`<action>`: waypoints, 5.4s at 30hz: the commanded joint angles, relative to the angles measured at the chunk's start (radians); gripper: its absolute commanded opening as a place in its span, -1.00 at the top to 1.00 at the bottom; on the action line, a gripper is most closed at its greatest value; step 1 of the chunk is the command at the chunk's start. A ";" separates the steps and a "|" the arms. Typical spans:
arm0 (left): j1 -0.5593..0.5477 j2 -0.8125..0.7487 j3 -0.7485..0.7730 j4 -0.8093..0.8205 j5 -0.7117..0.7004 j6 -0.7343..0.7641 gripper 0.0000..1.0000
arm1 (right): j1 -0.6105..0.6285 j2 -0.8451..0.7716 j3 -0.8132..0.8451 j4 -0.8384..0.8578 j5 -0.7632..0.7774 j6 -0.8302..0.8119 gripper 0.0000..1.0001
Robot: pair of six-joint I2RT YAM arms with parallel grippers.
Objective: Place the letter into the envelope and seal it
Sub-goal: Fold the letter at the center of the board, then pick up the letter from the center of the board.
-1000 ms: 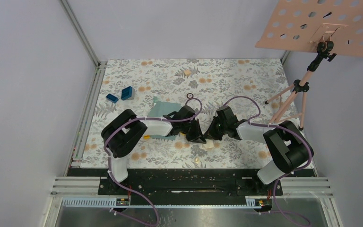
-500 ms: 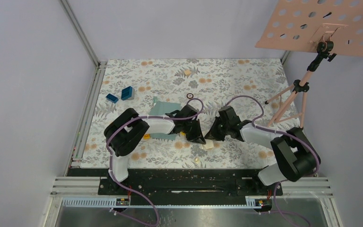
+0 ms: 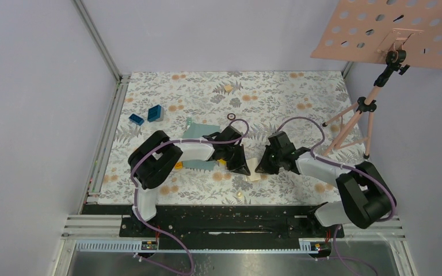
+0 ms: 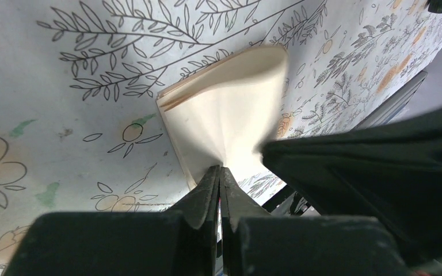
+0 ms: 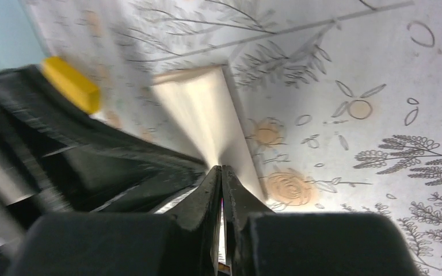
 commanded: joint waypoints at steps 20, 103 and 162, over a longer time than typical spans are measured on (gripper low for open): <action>0.012 0.066 0.088 -0.162 -0.059 0.101 1.00 | 0.003 0.061 -0.084 -0.009 0.028 -0.019 0.91; 0.052 0.125 0.140 -0.244 0.061 0.264 1.00 | -0.039 0.116 0.015 -0.022 -0.050 -0.073 -0.30; 0.222 -0.546 -0.209 0.378 0.415 0.064 -0.95 | -0.106 -0.495 -0.188 0.647 -0.489 0.270 1.00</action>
